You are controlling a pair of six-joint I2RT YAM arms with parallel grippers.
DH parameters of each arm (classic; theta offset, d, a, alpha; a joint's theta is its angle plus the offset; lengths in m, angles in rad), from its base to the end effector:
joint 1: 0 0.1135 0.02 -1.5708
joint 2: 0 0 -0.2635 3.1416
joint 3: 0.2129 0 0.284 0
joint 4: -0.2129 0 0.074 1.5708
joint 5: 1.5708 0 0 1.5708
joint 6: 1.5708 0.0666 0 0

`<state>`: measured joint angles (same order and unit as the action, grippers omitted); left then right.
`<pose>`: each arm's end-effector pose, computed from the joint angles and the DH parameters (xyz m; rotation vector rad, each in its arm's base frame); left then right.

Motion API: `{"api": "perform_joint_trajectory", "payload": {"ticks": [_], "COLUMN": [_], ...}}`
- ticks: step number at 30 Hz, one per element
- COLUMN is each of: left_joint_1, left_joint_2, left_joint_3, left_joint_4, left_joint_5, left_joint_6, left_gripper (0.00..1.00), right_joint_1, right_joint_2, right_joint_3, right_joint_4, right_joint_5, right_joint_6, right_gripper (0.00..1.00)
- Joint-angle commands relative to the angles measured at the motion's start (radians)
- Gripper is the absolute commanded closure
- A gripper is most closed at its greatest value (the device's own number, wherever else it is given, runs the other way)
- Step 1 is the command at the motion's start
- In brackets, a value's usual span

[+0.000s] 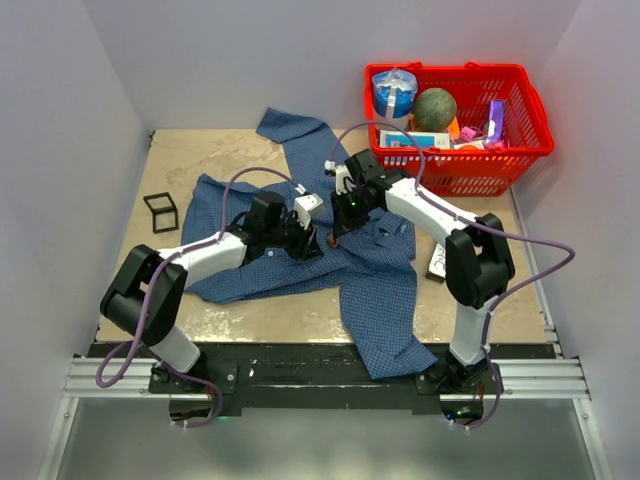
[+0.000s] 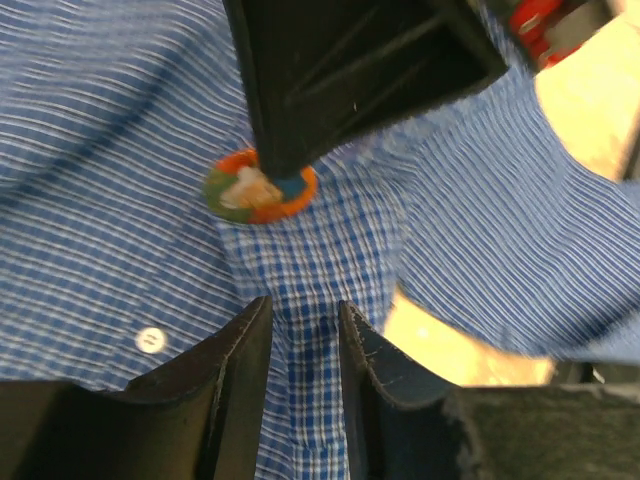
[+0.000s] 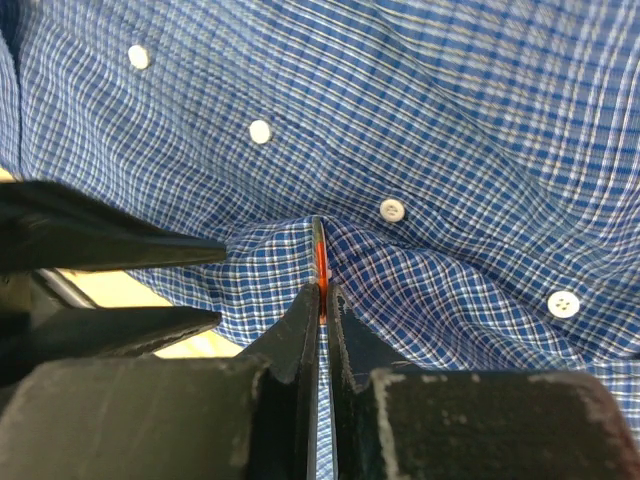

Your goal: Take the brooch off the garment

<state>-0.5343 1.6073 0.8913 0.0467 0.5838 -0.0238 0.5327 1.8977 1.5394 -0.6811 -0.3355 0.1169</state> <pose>0.3084 -0.2251 0.1595 0.8867 2.0991 -0.9520 0.3808 0.2500 0.2039 -0.6710 2.5852 0.6599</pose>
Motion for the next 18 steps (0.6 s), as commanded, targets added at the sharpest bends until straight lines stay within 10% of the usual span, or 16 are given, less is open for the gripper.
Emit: {"api": "perform_joint_trajectory", "payload": {"ticks": [1, 18], "left_joint_1": [-0.067, -0.296], "left_joint_2": [-0.087, -0.015], "left_joint_3": [-0.055, -0.04], "left_joint_4": [0.212, 0.416], "left_joint_5": [-0.208, -0.616], "left_joint_6": [-0.013, 0.415], "left_gripper": [0.62, 0.66], "right_joint_1": [-0.069, -0.257], "right_joint_2": [0.015, 0.043], "right_joint_3": [0.044, -0.09], "right_joint_4": [0.011, 0.103], "right_joint_5": [-0.086, -0.416], "right_joint_6": [0.165, 0.388], "right_gripper": [1.0, 1.0]}}
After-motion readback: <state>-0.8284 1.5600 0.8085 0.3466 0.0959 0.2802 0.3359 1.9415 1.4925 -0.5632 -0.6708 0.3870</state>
